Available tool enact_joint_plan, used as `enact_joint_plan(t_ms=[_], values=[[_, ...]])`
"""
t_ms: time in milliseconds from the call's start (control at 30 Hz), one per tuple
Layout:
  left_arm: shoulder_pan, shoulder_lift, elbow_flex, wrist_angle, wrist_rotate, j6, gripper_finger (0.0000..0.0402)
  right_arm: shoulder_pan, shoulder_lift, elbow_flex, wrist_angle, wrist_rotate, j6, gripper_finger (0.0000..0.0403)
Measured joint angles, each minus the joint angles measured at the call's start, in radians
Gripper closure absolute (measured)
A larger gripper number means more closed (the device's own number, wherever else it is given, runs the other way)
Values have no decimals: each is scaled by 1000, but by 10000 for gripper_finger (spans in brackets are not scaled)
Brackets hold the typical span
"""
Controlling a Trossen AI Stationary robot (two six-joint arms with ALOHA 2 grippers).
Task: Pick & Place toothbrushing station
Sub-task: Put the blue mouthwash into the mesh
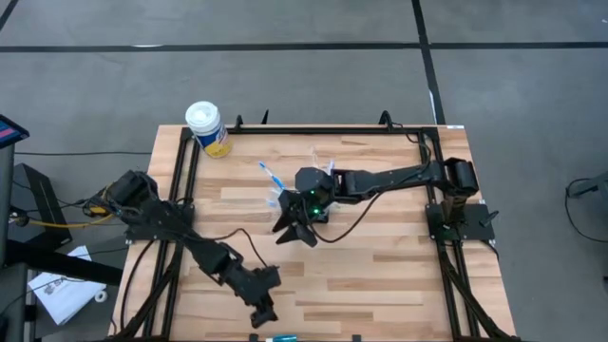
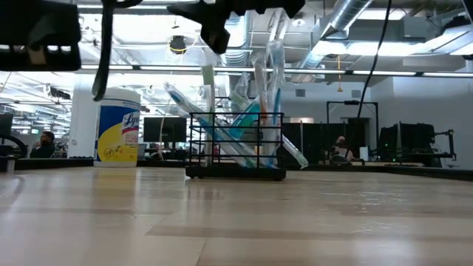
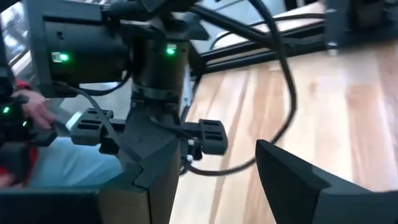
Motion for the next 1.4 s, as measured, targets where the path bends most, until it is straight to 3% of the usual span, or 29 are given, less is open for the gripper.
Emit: enact_joint_plan(t_ms=[167, 367, 600, 833, 1133, 1400], values=[[-23, 118, 105, -4, -32, -48, 149, 15, 0, 0, 1, -30, -74, 204], [-46, 206, 183, -5, 7, -101, 151, 22, 0, 0, -3, -72, -61, 209], [-69, 221, 178, -117, 18, -46, 146, 25, 0, 0, 30, -44, 10, 206], [-83, 220, 151, -119, 4, -70, 146, 26, 0, 0, 70, -29, 65, 206], [-99, 225, 160, -2, -21, -78, 145, 19, 0, 16, 69, -48, 56, 207], [-124, 333, 159, 109, 12, -137, 135, 16, 0, 16, 71, -70, 30, 205]])
